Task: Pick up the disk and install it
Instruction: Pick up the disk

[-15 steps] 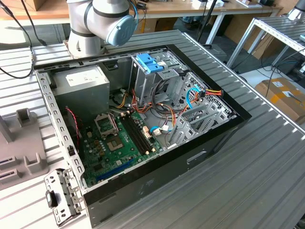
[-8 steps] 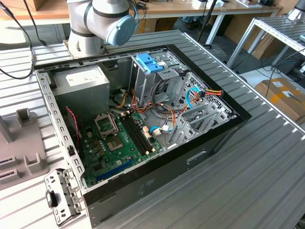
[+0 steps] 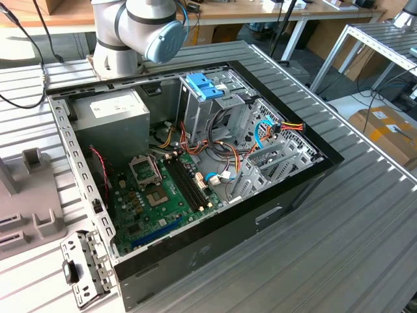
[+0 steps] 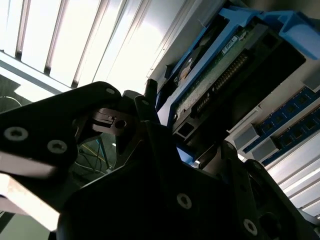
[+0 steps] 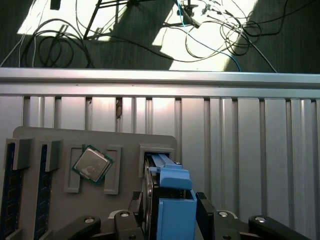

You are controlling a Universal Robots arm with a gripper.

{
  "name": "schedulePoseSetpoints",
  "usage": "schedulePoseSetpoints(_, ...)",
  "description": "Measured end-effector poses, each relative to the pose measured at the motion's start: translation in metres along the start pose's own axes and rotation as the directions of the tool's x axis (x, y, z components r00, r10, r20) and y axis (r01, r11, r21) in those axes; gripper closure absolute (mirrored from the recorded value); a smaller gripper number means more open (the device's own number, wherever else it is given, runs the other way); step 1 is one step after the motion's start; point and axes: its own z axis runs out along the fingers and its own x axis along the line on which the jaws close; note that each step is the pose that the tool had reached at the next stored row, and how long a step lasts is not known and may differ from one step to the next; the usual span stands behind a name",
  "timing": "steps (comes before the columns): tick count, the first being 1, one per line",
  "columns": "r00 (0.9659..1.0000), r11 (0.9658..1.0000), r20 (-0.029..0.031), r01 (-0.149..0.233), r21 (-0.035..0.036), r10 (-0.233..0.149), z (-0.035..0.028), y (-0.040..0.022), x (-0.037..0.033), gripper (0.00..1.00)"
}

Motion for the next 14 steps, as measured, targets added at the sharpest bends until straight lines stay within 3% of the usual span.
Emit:
schedulePoseSetpoints(7, 1.0000, 1.0000, 0.0000, 0.000, 0.0001, 0.000, 0.0001, 0.0000, 0.0000, 0.46)
schedulePoseSetpoints(11, 1.0000, 1.0000, 0.0001, 0.000, 0.0000, 0.000, 0.0001, 0.0000, 0.0000, 0.63)
schedulePoseSetpoints(14, 1.0000, 1.0000, 0.0000, 0.000, 0.0000, 0.000, 0.0001, 0.0000, 0.0000, 0.63)
